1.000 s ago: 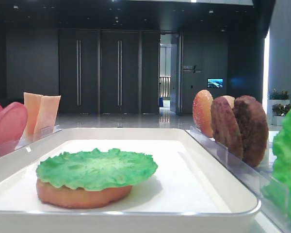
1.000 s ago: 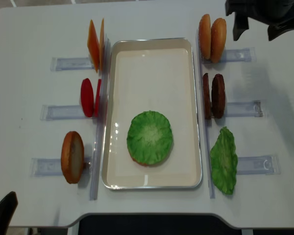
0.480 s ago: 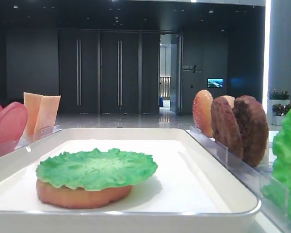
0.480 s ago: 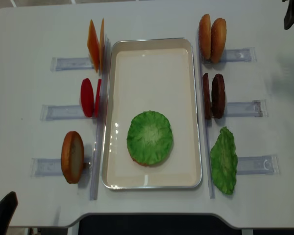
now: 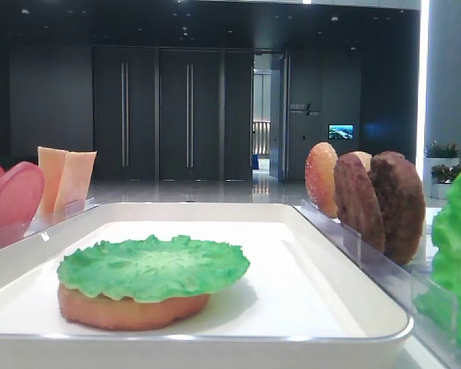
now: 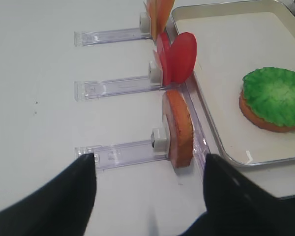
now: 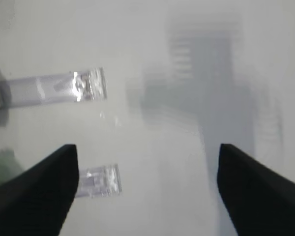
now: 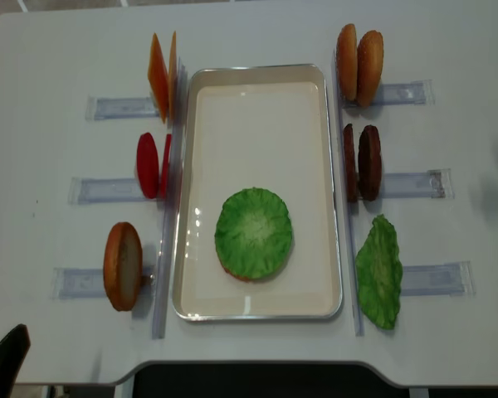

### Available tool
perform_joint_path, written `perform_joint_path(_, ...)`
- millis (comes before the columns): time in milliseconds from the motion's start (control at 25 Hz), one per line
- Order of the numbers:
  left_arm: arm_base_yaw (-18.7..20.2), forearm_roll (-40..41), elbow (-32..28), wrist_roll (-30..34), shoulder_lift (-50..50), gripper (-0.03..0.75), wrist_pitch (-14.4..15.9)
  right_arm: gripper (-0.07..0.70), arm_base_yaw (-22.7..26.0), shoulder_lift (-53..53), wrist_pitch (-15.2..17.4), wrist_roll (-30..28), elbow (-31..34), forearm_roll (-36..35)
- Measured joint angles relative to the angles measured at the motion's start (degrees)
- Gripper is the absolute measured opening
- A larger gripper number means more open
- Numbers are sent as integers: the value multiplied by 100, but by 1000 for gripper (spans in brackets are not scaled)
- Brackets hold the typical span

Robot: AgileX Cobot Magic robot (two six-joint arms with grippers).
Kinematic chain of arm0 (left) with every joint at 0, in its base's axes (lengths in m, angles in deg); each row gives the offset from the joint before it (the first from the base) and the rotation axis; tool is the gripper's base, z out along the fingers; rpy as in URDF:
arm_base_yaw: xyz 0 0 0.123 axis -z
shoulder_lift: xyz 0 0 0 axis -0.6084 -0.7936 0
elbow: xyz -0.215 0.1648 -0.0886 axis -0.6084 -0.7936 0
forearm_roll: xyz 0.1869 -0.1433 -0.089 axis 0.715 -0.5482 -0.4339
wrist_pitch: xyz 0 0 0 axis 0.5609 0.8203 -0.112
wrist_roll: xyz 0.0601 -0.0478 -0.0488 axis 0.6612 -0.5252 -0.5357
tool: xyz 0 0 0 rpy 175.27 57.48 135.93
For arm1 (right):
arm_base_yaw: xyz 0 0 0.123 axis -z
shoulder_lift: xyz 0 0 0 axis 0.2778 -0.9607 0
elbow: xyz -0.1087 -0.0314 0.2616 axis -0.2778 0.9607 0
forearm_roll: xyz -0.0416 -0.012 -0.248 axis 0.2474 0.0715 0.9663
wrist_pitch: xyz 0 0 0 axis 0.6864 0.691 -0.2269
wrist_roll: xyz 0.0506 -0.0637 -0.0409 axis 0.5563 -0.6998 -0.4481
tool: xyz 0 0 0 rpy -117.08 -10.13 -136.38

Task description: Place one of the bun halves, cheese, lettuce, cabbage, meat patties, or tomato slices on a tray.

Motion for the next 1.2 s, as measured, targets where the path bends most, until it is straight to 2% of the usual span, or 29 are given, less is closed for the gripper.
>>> perform_joint_path(200,0,0,0,0,0,517,0,549,0,1141,15,0,1065,0)
perform_joint_path(360,0,0,0,0,0,517,0,549,0,2188,21,186,1585,0)
perform_joint_path(800,0,0,0,0,0,517,0,549,0,5417,30,234,2231,1)
perform_joint_path(1200,0,0,0,0,0,517,-2,549,0,7057,37,229,2808,1)
